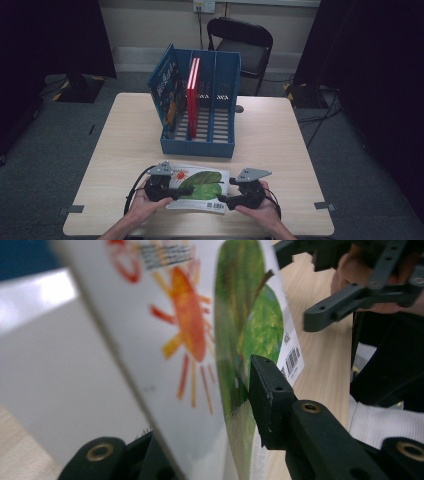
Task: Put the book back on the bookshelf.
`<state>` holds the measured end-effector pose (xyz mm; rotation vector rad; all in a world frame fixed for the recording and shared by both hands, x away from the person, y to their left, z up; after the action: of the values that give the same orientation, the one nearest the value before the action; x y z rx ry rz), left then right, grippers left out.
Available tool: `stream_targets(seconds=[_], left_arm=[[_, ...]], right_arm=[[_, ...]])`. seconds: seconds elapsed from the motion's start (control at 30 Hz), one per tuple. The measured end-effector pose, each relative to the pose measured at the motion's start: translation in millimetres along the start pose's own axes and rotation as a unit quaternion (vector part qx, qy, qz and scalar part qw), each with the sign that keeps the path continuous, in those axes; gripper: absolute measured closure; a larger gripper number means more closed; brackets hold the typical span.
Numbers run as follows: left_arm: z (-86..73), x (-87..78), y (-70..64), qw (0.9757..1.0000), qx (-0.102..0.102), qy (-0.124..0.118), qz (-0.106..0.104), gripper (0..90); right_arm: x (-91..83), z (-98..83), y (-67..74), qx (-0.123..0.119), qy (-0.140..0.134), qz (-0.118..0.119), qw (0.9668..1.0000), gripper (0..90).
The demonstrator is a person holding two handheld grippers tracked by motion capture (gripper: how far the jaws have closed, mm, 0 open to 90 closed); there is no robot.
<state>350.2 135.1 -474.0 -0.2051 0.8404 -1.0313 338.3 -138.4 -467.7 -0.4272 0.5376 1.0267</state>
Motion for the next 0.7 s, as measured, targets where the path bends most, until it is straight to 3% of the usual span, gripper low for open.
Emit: stream_targets(seconds=[0.33, 0.7], left_arm=[[1.1, -3.3, 9.0, 1.0000, -0.004, 0.000, 0.005, 72.3], [-0.3, -5.0, 9.4, 0.9999, 0.011, 0.001, 0.003, 68.7]], right_arm=[[-9.2, 7.2, -0.2, -0.002, -0.022, 0.004, 0.9997, 32.6], [-18.9, 9.8, -3.1, -0.010, -0.033, 0.003, 0.9994, 41.8]])
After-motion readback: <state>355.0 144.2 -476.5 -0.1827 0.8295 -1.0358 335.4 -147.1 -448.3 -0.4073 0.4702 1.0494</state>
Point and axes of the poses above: each handheld gripper's, and its own axes: x roughly forward along the jaws, z roughly out of its top, y roughly to its left, the point moved 2 cm from there along x, roughly forward along the jaws, and after that the axes turned 15 degrees about -x, right-handed, at the moved point
